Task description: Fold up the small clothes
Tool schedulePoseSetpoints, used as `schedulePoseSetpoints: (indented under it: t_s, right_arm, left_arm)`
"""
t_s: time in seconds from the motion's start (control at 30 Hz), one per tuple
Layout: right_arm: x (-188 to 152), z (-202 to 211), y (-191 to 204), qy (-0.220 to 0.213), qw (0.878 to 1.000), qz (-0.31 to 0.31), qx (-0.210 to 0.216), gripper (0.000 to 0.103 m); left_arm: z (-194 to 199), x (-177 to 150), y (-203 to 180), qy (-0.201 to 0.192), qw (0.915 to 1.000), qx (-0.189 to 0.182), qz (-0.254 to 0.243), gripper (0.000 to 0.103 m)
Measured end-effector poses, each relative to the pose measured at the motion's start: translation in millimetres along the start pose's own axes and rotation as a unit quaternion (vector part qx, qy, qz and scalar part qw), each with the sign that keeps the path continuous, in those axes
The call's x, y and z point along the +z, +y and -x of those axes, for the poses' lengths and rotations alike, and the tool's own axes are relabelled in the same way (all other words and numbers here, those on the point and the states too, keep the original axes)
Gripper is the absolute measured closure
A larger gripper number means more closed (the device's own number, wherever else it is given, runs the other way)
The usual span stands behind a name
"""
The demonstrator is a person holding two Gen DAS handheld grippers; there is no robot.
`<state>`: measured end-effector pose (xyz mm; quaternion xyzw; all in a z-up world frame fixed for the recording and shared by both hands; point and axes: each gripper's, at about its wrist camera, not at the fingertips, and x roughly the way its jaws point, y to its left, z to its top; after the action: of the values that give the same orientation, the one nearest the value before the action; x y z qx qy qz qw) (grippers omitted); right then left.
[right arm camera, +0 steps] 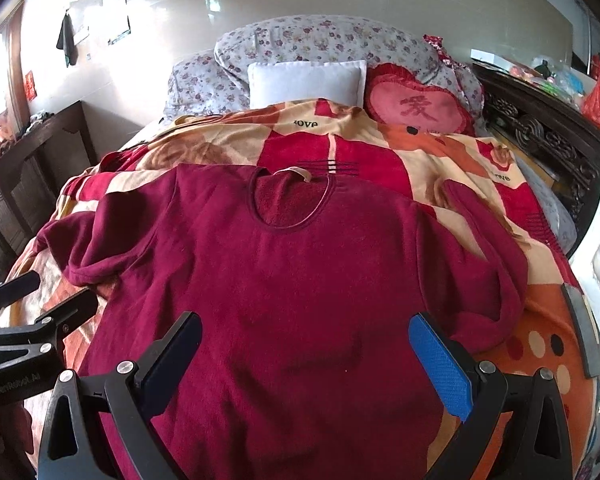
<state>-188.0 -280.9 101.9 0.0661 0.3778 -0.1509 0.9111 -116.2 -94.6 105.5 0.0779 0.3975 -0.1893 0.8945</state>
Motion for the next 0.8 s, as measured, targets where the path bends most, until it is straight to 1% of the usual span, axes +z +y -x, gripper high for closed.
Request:
schedulePoseSetpoints:
  t_s: [0.33,0.5,0.8]
  right_arm:
    - [4.9,-11.0,3.0,0.006,1.000,-0.001,0.000,0.000]
    - [7.4,-18.0,4.5,0.009,1.000,-0.012,0.004,0.000]
    - [10.4,-28.3,9.1,0.012,1.000,-0.020,-0.004,0.000]
  left_arm:
    - [-9.5,3.2,3.3,0.005,1.0000,0.004,0.004,0.001]
    - [-14.6,3.3,4.5,0.007,0.9999,0.008,0.004,0.001]
    - [-24.8,4.3,7.3,0.014,0.9998,0.009,0.009,0.001]
